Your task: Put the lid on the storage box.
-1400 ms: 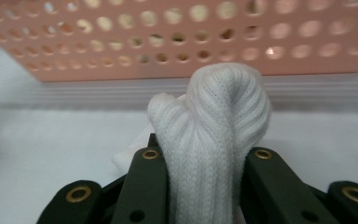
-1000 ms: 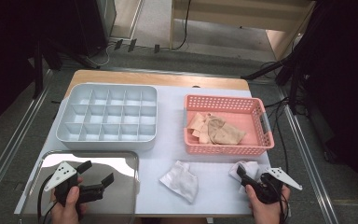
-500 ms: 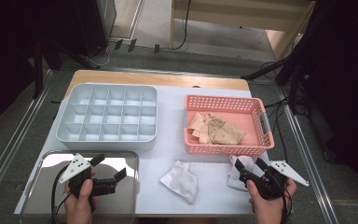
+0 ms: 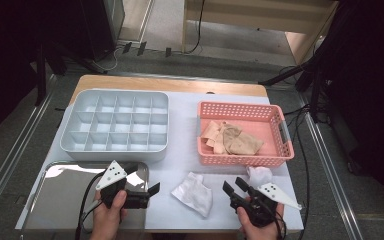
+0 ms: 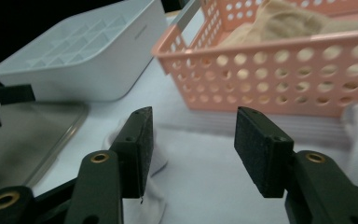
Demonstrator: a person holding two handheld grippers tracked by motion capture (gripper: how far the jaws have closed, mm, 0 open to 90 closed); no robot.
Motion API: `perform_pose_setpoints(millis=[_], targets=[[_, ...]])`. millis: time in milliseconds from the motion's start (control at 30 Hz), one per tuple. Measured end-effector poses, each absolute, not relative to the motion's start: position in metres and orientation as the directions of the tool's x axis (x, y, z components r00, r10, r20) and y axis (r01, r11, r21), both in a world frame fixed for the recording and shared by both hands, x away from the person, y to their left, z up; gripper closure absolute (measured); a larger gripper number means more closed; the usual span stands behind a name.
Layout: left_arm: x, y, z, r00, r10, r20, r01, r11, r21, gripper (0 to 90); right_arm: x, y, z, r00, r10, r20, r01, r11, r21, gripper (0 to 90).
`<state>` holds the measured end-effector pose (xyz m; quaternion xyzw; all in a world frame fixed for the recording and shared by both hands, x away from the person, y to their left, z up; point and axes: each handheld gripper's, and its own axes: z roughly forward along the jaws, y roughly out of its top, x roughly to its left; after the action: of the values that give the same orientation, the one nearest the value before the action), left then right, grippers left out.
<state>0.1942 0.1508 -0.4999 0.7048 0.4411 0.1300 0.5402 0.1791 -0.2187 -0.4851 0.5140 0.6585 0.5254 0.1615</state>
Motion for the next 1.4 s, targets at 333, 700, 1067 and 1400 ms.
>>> perform_pose_setpoints(millis=[333,700,1067,1400], targets=[[0.187,0.13,-0.505,0.607,0.736,-0.3,0.507,-0.068,0.859,7.5,0.164,-0.185,-0.507,-0.485,0.791,0.374,0.588,-0.022,0.809,57.4],[0.188,0.135,-0.508,0.606,0.713,-0.352,0.531,-0.034,0.846,28.1,0.163,-0.137,-0.515,-0.558,0.771,0.308,0.537,0.053,0.842,87.2],[0.187,0.137,-0.511,0.623,0.681,-0.385,0.544,-0.023,0.839,32.8,0.162,-0.108,-0.533,-0.669,0.69,0.275,0.528,0.182,0.829,64.0],[0.183,0.135,-0.51,0.64,0.661,-0.392,0.541,-0.026,0.84,36.8,0.157,-0.144,-0.516,-0.68,0.667,0.305,0.505,0.124,0.854,49.9]])
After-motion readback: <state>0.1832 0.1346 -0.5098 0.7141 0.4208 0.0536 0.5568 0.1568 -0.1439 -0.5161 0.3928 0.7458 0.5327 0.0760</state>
